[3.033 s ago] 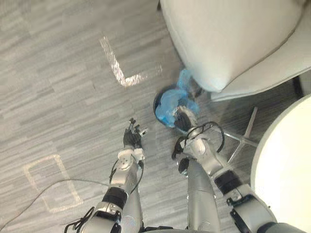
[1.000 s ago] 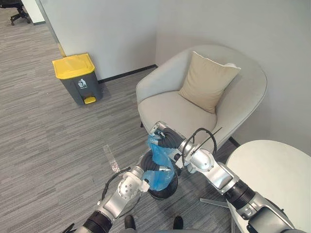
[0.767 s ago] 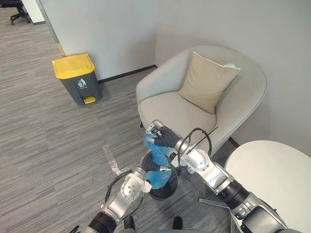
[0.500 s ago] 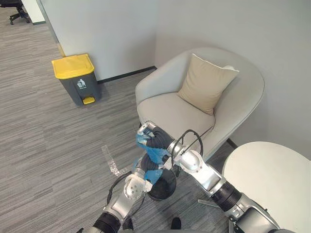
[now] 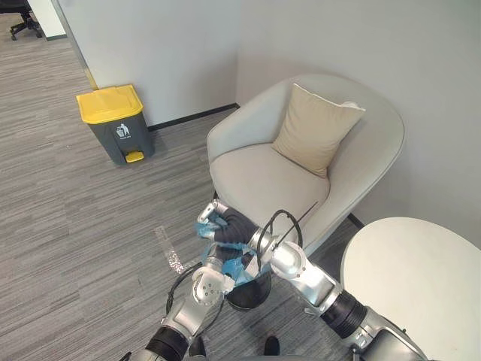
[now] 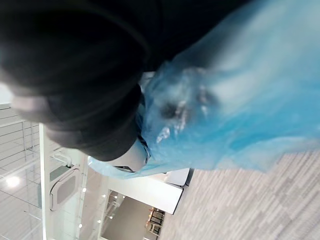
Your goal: Gather rubbish on tea table into small bin, then transfer packed bag to large trash can.
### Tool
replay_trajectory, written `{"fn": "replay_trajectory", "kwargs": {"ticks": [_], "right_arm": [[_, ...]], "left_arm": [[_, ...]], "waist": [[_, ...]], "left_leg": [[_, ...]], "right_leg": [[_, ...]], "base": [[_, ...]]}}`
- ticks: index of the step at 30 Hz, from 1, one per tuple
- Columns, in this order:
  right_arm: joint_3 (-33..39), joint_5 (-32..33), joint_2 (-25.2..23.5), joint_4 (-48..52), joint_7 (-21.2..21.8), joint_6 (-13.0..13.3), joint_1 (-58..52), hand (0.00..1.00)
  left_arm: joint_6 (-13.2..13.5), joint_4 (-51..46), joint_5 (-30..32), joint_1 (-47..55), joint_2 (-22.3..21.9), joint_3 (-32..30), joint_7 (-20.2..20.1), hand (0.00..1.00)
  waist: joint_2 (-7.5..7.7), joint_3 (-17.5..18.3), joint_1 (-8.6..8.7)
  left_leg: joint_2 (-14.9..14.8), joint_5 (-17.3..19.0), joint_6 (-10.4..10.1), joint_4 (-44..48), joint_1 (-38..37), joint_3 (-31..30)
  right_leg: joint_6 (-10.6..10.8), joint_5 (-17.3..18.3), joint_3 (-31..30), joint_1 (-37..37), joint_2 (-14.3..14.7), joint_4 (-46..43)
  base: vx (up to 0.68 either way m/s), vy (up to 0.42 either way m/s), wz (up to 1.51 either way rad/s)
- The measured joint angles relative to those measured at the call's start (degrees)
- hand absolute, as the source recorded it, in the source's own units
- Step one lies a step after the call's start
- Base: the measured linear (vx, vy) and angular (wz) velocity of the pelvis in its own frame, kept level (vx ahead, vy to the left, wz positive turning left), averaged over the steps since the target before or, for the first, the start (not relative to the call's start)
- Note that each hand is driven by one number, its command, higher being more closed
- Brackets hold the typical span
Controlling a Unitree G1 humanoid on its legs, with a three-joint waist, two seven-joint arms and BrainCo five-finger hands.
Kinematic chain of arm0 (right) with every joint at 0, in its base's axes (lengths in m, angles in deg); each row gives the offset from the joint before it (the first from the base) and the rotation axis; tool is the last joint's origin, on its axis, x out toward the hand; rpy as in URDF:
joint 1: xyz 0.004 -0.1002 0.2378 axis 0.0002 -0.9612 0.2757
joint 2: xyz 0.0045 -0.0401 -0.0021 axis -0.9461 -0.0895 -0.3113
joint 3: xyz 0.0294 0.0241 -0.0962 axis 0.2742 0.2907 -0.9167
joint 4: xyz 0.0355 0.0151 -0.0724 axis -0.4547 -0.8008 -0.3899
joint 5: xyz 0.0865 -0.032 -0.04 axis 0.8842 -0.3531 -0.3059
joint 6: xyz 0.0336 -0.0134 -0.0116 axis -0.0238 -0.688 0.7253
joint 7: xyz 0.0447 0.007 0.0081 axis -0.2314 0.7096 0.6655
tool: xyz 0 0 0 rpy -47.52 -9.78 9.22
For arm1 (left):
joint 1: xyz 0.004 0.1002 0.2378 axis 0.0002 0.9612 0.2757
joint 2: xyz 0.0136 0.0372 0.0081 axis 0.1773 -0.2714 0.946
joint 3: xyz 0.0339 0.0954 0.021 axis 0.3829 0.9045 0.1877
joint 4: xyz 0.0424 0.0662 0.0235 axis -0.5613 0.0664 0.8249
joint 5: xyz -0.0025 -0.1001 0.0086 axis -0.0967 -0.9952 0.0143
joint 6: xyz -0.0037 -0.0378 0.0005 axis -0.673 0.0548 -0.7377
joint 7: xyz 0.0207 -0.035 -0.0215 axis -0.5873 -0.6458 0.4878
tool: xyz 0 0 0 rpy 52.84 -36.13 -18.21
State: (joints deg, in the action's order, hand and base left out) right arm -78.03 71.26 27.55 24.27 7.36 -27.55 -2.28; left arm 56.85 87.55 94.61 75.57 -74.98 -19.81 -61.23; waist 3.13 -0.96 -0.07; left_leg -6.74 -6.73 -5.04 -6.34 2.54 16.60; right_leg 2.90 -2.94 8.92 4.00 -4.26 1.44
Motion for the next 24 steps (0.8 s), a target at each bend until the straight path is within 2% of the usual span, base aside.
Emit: {"fn": "replay_trajectory", "kwargs": {"ticks": [5,6,10,17,24], "right_arm": [[1.87,-6.71,0.37,-0.48,-0.4,0.17,-5.06,1.0],[2.77,-8.11,0.43,-0.48,-0.78,0.47,-6.05,0.0],[5.5,-13.37,0.58,-0.47,-2.4,1.72,-8.52,0.0],[12.36,-20.24,1.07,-0.05,-6.35,1.77,-12.01,0.0],[21.32,-28.62,2.13,8.86,-13.47,2.26,-16.3,0.0]], "left_arm": [[0.01,-4.03,-1.12,0.53,-0.01,-1.24,0.01,1.0],[0.01,-4.31,-1.24,0.54,-0.01,-1.36,0.01,1.0],[0.01,-4.69,-2.21,0.96,-0.04,-2.6,-0.03,1.0],[0.08,-8.35,-3.38,4.18,-0.19,-5.58,-0.28,1.0],[0.18,-8.83,-4.52,9.19,-0.49,-9.95,-0.36,1.0]], "waist": [[0.0,0.0,0.08],[0.01,0.0,0.08],[0.08,0.05,0.21],[0.63,0.42,0.21],[0.71,0.49,0.21]], "left_leg": [[0.02,0.0,0.01,-0.01,-0.01,-0.02],[0.02,-0.01,0.01,-0.01,-0.01,-0.02],[0.07,-0.01,0.01,-0.01,-0.09,-0.04],[0.47,-0.01,0.05,-0.03,-0.55,0.03],[0.9,0.05,0.1,-0.04,-0.68,0.04]], "right_leg": [[0.06,0.04,0.01,-0.02,-0.04,-0.02],[0.09,0.04,0.01,-0.03,-0.05,-0.03],[0.16,0.07,0.02,-0.09,-0.16,-0.05],[0.7,0.39,0.02,-0.36,-0.45,-0.34],[1.32,1.1,0.05,0.03,-0.96,-0.92]], "base": [[0.0,0.0,0.0],[0.0,0.0,0.0],[0.0,0.0,0.0],[0.0,0.0,0.0],[0.0,0.0,0.0]]}}
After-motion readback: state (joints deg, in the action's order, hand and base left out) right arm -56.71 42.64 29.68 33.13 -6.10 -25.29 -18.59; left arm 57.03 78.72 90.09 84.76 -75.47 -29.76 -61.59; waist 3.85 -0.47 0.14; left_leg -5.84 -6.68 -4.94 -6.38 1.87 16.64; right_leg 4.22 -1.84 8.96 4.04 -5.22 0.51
